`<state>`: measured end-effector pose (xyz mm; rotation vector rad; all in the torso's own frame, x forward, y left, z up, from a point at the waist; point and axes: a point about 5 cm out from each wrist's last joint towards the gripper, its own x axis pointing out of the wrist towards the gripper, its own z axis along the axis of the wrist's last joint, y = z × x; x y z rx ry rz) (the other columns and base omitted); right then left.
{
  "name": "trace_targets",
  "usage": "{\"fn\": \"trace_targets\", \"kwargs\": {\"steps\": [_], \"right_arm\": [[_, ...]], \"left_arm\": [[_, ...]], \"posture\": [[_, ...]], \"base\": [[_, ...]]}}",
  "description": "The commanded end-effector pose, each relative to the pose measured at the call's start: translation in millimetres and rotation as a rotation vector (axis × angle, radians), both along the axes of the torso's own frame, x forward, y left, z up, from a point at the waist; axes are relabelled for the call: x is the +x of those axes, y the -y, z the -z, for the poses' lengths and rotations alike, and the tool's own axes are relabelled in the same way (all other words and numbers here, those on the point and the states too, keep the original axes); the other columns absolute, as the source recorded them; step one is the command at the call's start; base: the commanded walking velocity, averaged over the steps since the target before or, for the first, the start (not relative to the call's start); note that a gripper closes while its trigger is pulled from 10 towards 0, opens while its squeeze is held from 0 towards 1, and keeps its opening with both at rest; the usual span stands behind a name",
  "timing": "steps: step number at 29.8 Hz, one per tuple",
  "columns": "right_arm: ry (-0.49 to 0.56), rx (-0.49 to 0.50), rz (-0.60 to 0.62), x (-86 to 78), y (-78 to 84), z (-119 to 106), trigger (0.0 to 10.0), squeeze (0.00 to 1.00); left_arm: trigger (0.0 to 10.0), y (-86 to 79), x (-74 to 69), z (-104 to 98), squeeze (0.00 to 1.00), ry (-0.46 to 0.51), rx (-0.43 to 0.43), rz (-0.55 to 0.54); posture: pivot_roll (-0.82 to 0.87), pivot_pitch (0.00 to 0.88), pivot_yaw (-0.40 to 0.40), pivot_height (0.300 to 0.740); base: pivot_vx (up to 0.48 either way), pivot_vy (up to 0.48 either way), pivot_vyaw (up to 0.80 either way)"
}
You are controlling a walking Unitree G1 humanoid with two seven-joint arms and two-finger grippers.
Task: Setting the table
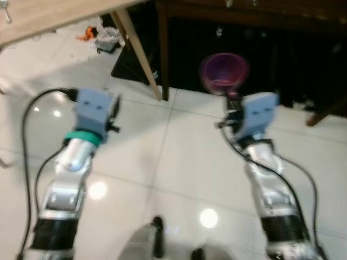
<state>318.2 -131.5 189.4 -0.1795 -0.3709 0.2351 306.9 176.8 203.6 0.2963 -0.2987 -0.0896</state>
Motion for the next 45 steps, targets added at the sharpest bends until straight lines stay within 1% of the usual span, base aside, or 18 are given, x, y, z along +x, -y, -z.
{"fn": "trace_targets", "kwargs": {"steps": [1, 17, 22, 34, 40, 45], "right_arm": [[-0.01, -0.003, 0.027, -2.4, 8.2, 5, 10.0, 0.0], [-0.005, 0.002, 0.013, -1.9, 6.0, 4, 10.0, 0.0], [-0.004, 0.013, 0.013, -0.7, 4.9, 2, 10.0, 0.0], [0.004, 0.027, -0.018, -0.9, -0.1, 1, 10.0, 0.0], [0.014, 0.04, -0.045, -1.5, -3.3, -2, 10.0, 0.0], [0.017, 0.04, -0.058, -0.6, -5.7, -2, 10.0, 0.0]], "left_arm": [[10.0, 1.2, -1.7, 8, 0.0, -0.028, 0.006, 0.0], [10.0, -0.7, -0.5, 6, 0.0, -0.017, 0.009, -0.016], [10.0, -5.5, 1.8, 2, 0.0, -0.005, 0.012, -0.034], [10.0, -6.4, 3.5, 1, 0.0, 0.005, 0.011, -0.043], [10.0, -9.5, 4.8, -3, 0.0, 0.024, 0.01, -0.068], [10.0, -15.0, 5.9, -8, 0.0, 0.06, 0.018, -0.108]], "posture": [[0.02, 0.17, 0.099, 0.74], [0.02, 0.17, 0.1, 0.74], [0.03, 0.169, 0.1, 0.74], [0.03, 0.161, 0.1, 0.74], [0.03, 0.157, 0.098, 0.74], [0.04, 0.152, 0.097, 0.74]], "base": [[0.48, 0.0, 0.77], [0.48, 0.0, 0.77], [0.48, 0.0, 0.71], [0.48, 0.0, 0.0], [0.48, 0.0, 0.0], [0.48, 0.0, 0.0]]}}
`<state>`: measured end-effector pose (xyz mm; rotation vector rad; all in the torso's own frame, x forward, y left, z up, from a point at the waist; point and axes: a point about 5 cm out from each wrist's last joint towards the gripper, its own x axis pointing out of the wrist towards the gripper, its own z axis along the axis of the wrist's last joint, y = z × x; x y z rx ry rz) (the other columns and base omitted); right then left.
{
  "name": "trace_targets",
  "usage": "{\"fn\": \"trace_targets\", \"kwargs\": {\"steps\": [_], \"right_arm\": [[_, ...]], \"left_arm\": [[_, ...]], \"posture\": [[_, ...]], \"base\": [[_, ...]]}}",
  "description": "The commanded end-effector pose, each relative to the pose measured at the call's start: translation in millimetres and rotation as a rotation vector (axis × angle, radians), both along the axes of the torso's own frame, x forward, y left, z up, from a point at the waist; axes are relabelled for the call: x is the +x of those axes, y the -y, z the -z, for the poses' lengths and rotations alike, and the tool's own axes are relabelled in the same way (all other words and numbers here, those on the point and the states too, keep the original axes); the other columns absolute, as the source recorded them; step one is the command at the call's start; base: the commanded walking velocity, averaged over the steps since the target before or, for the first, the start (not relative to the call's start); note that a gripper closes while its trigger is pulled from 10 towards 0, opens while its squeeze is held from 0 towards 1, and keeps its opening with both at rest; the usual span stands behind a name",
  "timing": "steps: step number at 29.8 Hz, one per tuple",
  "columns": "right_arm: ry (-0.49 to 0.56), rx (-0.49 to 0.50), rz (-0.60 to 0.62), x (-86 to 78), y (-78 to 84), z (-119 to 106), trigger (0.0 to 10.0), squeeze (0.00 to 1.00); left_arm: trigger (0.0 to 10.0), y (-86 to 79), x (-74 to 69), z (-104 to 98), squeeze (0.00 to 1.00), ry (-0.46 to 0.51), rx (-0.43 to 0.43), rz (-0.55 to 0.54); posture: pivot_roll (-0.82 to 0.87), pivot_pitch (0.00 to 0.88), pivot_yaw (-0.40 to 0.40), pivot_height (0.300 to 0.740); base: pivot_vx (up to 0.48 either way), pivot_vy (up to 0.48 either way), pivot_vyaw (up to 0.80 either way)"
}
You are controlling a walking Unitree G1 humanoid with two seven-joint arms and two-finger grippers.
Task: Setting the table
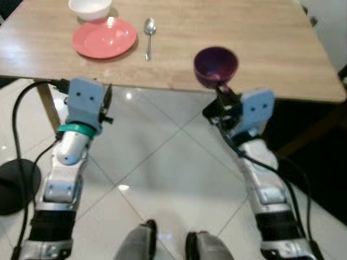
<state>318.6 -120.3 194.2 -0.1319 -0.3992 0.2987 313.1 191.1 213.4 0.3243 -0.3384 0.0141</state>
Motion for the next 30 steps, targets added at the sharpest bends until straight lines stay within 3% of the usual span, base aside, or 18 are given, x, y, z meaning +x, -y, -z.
{"fn": "trace_targets", "kwargs": {"steps": [1, 6, 15, 30], "right_arm": [[-0.001, 0.002, 0.014, -0.9, 5.2, 2.5, 10.0, 0.0], [0.002, -0.006, 0.001, -1.0, 3.4, 2.3, 10.0, 0.0], [0.002, -0.003, -0.01, -1.0, 2.6, 2.3, 10.0, 0.0], [0.009, 0.048, 0.007, 1.0, 4.1, -2.2, 10.0, 0.0]], "left_arm": [[10.0, -1.3, -0.1, 0.9, 0.0, 0.008, 0.008, -0.015], [10.0, -2.3, 0.7, 0.1, 0.0, 0.013, 0.004, -0.024], [10.0, -2.0, 0.7, 0.7, 0.0, 0.015, 0.004, -0.026], [10.0, -1.1, 1.7, 0.8, 0.0, 0.017, 0.008, -0.023]], "posture": [[0.04, 0.152, 0.097, 0.74], [0.04, 0.147, 0.096, 0.74], [0.04, 0.147, 0.095, 0.74], [0.04, 0.153, 0.095, 0.74]], "base": [[0.48, 0.0, 0.0], [0.48, 0.0, 0.0], [0.467, 0.0, 0.73], [0.445, 0.0, 0.0]]}}
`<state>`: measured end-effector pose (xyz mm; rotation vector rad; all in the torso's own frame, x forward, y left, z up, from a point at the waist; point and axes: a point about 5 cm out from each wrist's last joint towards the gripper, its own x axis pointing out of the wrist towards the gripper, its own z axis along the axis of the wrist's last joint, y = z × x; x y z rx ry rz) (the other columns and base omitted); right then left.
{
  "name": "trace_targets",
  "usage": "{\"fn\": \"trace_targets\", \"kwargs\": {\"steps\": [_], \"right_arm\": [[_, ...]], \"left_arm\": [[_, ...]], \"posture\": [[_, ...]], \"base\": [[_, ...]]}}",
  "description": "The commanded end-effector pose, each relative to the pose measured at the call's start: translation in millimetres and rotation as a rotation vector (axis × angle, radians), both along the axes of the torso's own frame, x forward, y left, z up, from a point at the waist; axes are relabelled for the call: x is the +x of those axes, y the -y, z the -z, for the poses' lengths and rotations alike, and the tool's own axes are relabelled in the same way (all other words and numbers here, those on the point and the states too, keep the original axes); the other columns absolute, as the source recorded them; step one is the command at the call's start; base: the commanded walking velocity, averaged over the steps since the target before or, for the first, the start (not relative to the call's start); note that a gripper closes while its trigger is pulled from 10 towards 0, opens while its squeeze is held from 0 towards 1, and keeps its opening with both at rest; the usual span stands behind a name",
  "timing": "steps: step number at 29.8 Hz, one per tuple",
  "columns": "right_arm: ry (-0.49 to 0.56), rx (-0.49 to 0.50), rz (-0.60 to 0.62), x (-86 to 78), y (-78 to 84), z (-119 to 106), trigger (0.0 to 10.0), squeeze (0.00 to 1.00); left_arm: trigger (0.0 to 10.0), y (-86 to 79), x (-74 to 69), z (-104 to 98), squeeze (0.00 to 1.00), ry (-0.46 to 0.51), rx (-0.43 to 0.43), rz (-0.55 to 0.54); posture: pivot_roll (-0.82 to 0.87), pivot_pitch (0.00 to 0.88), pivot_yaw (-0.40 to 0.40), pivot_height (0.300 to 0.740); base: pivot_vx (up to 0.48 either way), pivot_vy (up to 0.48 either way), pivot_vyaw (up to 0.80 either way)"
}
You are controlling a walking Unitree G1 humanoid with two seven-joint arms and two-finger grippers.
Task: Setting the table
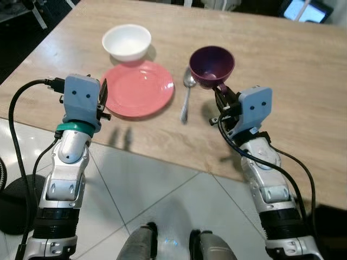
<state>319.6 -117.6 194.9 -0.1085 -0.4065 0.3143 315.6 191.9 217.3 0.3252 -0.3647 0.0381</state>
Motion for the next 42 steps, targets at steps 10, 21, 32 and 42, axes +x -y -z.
{"fn": "trace_targets", "kwargs": {"steps": [10, 21, 32, 42], "right_arm": [[0.013, 0.116, 0.14, 7.5, 25.3, -10, 10.0, 0.0], [0.046, 0.141, 0.109, 6.4, 19.6, -17, 10.0, 0.0], [0.077, 0.135, 0.078, 16.0, 2.9, -25, 10.0, 0.0], [0.036, 0.14, 0.036, 26.6, -14.7, -16, 10.0, 0.0]], "left_arm": [[10.0, 0.4, -0.5, 5, 0.0, -0.015, 0.039, 0.012], [10.0, -0.8, 0.7, 2, 0.0, -0.002, 0.049, 0.009], [10.0, 7.4, -2.0, 3, 0.0, -0.043, 0.038, 0.139], [10.0, 11.1, -19.4, -12, 0.0, -0.214, 0.015, 0.571]], "posture": [[0.04, 0.159, 0.097, 0.74], [0.04, 0.162, 0.097, 0.74], [0.07, 0.18, 0.096, 0.74], [0.11, 0.2, 0.094, 0.74]], "base": [[0.273, 0.0, 0.0], [0.255, 0.0, 0.0], [0.022, 0.0, 0.0], [0.0, 0.0, 0.0]]}}
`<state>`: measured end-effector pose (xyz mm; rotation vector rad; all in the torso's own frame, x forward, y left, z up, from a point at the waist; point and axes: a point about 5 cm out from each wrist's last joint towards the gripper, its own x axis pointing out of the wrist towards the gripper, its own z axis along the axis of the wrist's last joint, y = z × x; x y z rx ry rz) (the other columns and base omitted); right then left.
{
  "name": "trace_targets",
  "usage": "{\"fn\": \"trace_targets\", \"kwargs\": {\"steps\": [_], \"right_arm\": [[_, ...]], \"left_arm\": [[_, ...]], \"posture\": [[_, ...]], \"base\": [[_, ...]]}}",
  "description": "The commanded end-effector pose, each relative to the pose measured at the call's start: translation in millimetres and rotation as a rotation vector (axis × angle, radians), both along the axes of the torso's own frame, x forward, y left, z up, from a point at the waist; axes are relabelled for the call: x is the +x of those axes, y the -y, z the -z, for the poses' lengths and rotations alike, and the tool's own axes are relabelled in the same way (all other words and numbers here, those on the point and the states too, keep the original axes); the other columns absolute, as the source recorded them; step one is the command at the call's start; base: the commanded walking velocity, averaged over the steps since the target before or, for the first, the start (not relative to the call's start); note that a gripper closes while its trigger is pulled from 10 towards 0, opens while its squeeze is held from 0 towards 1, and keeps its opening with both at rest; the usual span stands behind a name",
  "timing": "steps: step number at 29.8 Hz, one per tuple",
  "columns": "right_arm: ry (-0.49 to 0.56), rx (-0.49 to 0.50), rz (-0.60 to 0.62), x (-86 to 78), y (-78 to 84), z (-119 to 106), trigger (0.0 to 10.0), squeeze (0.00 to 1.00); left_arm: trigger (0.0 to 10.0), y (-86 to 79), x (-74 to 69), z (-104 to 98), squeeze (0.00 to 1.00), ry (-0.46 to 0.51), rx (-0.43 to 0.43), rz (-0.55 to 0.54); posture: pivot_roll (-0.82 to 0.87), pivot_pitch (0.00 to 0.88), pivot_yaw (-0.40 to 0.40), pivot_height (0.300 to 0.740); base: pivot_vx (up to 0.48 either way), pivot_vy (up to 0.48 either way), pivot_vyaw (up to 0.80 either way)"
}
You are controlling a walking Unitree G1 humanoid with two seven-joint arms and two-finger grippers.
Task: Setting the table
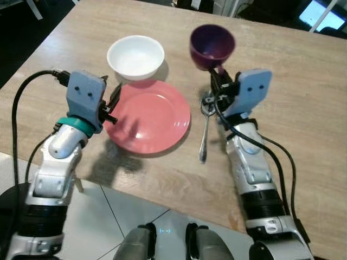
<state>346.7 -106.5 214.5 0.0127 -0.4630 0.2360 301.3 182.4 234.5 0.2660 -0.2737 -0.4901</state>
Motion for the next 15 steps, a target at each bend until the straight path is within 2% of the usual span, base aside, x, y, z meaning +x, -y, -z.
{"fn": "trace_targets", "kwargs": {"steps": [1, 2, 4, 5, 6, 9, 10, 11, 13, 15], "right_arm": [[-0.007, -0.002, -0.017, 0.5, -5.6, 4, 10.0, 0.0], [-0.007, -0.002, -0.017, 0.5, -5.6, 4, 10.0, 0.0], [-0.015, -0.007, -0.018, 2.7, -8.3, 6, 10.0, 0.0], [-0.015, -0.007, -0.018, 2.7, -8.3, 6, 10.0, 0.0], [-0.017, -0.009, -0.013, 4.4, -9.2, 7, 10.0, 0.0], [-0.018, -0.01, -0.009, 5.8, -9.6, 7, 10.0, 0.0], [-0.02, -0.007, 0.008, 9.3, -9.4, 7, 10.0, 0.0], [-0.02, -0.007, 0.008, 9.3, -9.4, 7, 10.0, 0.0], [-0.02, -0.004, 0.033, 15.5, -9.2, 5, 10.0, 0.0], [-0.02, -0.004, 0.033, 15.5, -9.2, 5, 10.0, 0.0]], "left_arm": [[10.0, -0.7, -13.5, 5, 0.0, -0.094, -0.007, 0.14], [10.0, -0.7, -13.5, 5, 0.0, -0.094, -0.007, 0.14], [10.0, -14.2, -33.9, 8, 0.0, -0.178, 0.083, 0.251], [10.0, -14.2, -33.9, 8, 0.0, -0.178, 0.083, 0.251], [10.0, -23.4, -41.8, 8, 0.0, -0.21, 0.135, 0.276], [10.0, -31.4, -46.3, 7, 0.0, -0.231, 0.171, 0.28], [10.0, -41.6, -49.6, 3, 0.0, -0.238, 0.21, 0.26], [10.0, -41.6, -49.6, 3, 0.0, -0.238, 0.21, 0.26], [10.0, -52.3, -53.0, -5, 0.0, -0.244, 0.249, 0.237], [10.0, -52.3, -53.0, -5, 0.0, -0.244, 0.249, 0.237]], "posture": [[0.12, 0.205, 0.095, 0.74], [0.12, 0.205, 0.095, 0.74], [0.13, 0.212, 0.097, 0.74], [0.13, 0.212, 0.097, 0.74], [0.14, 0.214, 0.098, 0.74], [0.14, 0.215, 0.1, 0.74], [0.15, 0.215, 0.099, 0.74], [0.15, 0.215, 0.099, 0.74], [0.17, 0.219, 0.093, 0.74], [0.17, 0.219, 0.093, 0.74]], "base": [[0.0, 0.0, 0.0], [0.0, 0.0, 0.0], [0.0, 0.0, 0.0], [0.0, 0.0, 0.0], [0.0, 0.0, 0.0], [0.0, 0.0, 0.0], [0.0, 0.0, 0.0], [0.0, 0.0, 0.0], [0.0, 0.0, 0.0], [0.0, 0.0, 0.0]]}}
